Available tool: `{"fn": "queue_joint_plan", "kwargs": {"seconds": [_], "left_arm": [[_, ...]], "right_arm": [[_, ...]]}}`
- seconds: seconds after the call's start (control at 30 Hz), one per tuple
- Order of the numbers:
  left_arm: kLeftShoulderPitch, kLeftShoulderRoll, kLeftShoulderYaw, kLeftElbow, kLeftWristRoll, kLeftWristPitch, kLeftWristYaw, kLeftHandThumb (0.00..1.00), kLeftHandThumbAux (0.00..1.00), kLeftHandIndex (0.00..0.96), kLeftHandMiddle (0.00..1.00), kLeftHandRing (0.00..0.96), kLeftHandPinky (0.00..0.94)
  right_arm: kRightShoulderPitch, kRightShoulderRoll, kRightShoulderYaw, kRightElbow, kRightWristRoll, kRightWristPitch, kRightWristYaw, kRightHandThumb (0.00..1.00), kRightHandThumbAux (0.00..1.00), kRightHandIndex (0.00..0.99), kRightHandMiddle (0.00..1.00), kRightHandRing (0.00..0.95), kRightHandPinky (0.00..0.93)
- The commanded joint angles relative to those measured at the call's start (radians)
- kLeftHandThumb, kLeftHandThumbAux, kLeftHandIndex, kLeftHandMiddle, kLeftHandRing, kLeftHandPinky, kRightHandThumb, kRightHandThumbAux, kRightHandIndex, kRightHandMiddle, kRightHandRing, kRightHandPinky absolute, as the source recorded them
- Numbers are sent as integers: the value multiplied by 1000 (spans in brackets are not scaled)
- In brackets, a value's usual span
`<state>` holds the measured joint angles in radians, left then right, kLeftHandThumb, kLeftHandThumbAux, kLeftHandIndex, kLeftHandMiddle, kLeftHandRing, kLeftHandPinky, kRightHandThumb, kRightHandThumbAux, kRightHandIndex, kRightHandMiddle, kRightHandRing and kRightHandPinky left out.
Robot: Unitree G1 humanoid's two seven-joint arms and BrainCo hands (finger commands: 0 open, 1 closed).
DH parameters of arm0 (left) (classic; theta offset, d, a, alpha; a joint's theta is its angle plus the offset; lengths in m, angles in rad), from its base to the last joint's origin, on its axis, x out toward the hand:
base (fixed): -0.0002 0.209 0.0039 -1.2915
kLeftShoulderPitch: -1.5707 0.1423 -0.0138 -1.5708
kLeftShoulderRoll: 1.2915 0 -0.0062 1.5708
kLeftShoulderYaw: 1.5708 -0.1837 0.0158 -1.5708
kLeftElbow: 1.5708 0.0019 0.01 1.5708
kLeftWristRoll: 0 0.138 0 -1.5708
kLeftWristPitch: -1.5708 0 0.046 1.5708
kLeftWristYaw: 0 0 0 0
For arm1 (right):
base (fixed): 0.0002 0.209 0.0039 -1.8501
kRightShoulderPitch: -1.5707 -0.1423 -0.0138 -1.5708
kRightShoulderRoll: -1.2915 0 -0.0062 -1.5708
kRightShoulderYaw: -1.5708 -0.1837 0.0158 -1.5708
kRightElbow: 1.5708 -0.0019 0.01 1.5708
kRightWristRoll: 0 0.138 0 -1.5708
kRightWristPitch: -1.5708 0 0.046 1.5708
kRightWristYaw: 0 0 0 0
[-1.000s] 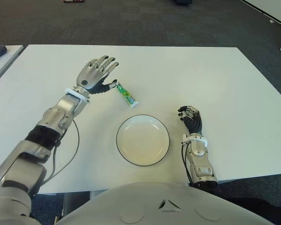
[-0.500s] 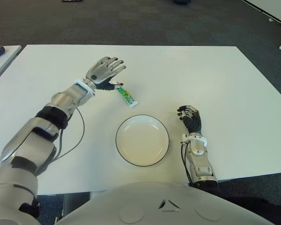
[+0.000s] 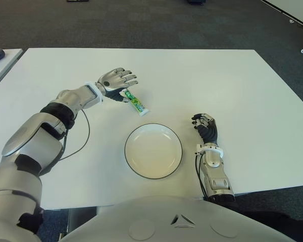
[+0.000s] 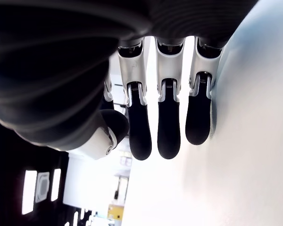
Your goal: Put the toothpaste on the table into the plate.
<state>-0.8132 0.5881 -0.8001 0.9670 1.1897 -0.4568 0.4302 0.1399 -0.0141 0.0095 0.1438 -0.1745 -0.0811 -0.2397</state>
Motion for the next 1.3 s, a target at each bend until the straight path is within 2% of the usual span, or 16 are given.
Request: {"fn": "queue_joint_plan", "kwargs": {"seconds": [0.03,0.37,0.7,0.87,1.3], "left_arm": [[-32,-42,-48,75,21,-17,-14,338,241,0,0,0,36],[-71,-71,-140,133,56,-51,-47,329,246,0,0,0,38],[-81,-99,-209,160,70,-80,-113,366,303,0,0,0,43],[-86,-118,-247,181,83,-78,-144,362,312,0,0,0,40],[-89,-185,-351,271,120,-36,-151,349,329,0,0,0,28]], "right_arm": [[1,5,-1,10,0,-19,0,707,730,425,481,486,515],[9,9,-2,1,4,-26,0,706,730,424,477,489,507],[15,13,-3,-3,3,-34,-3,706,730,425,475,481,497],[17,14,-4,-2,0,-34,-9,706,730,425,473,478,497],[18,21,-15,2,11,-34,-12,708,730,426,478,480,495]]}}
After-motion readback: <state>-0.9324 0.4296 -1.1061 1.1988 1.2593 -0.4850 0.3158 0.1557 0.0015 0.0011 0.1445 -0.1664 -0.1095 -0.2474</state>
